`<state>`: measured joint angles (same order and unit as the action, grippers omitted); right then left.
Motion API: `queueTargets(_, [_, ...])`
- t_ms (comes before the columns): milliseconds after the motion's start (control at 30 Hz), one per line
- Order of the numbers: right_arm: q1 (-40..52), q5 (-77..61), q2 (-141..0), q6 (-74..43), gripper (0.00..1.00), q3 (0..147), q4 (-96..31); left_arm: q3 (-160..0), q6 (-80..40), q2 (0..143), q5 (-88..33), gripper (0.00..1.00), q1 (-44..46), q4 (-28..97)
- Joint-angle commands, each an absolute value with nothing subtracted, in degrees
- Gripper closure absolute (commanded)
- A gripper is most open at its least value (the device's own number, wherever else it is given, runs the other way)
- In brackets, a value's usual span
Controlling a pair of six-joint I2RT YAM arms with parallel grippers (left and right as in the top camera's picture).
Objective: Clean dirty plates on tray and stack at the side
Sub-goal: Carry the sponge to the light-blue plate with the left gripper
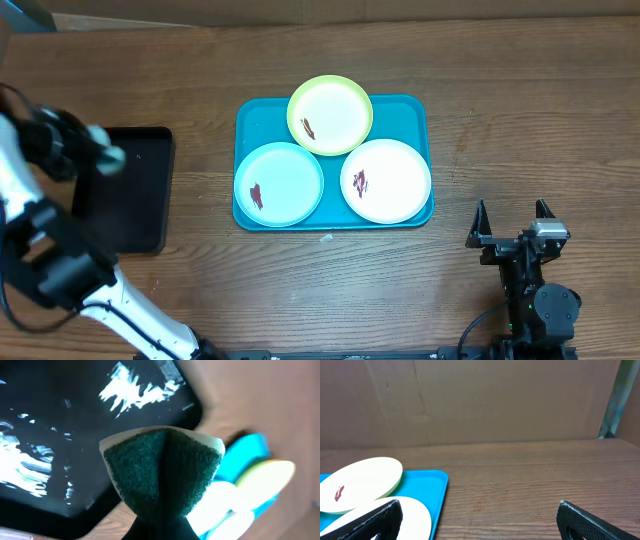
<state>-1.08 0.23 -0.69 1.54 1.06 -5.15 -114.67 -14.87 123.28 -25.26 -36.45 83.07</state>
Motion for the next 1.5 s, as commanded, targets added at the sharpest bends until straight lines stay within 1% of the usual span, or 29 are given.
queueTargets(0, [-0.82, 0.16, -0.16, 1.76, 0.0, 0.47, -4.84, -109.27, -15.27, 124.81, -23.57, 0.96, -35.05, 82.28])
queueTargets(100, [-0.82, 0.16, -0.16, 1.74, 0.0, 0.47, -4.84, -112.99, -15.22, 124.75, -23.88, 0.96, -35.0, 86.08])
queueTargets(233, [-0.82, 0.16, -0.16, 1.76, 0.0, 0.47, -4.84, -127.46, -13.58, 124.73, -23.88, 0.96, -35.22, 96.27])
queueTargets(300, [-0.82, 0.16, -0.16, 1.74, 0.0, 0.47, -4.84, -134.72, -11.35, 123.26, -25.78, 0.96, -35.16, 96.86])
queueTargets(400, [-0.82, 0.16, -0.16, 1.76, 0.0, 0.47, -4.84, -140.0, -11.6, 118.28, -28.32, 0.96, -33.8, 96.79])
queueTargets(567, [-0.82, 0.6, -0.16, 2.02, 0.0, 0.47, -4.73, -142.08, -12.82, 111.13, -23.53, 0.96, -27.49, 96.82])
queueTargets(700, [-0.82, 1.61, -0.16, 1.63, 0.0, 0.47, -2.15, -139.98, -12.88, 109.75, -22.28, 0.96, -19.81, 96.82])
queueTargets(900, [-0.75, -11.49, -0.16, -1.26, 0.0, 0.47, 2.39, -128.18, -12.88, 110.39, -21.26, 0.96, -4.67, 95.72])
queueTargets(1033, [-0.75, -21.89, -0.16, -2.7, 0.0, 0.47, 6.24, -117.54, -15.73, 112.49, -17.26, 0.96, 4.45, 89.12])
queueTargets(1200, [-0.86, -24.34, -0.16, -5.17, 0.0, 2.37, 15.31, -107.24, -18.26, 116.09, -17.04, 0.96, 9.91, 81.69])
queueTargets(1300, [-1.37, -24.75, -0.99, -5.13, 0.0, 9.41, 10.11, -103.0, -17.91, 118.04, -17.41, 0.96, 11.18, 77.1])
queueTargets(1400, [-1.8, -25.89, -5.39, -2.48, 0.0, 19.35, 0.14, -99.37, -17.21, 119.26, -17.39, 0.96, 11.88, 72.25])
queueTargets(1467, [-1.78, -27.31, -10.79, 0.82, 0.0, 27.03, -7.44, -96.6, -16.29, 119.59, -17.32, 0.96, 12.27, 68.53])
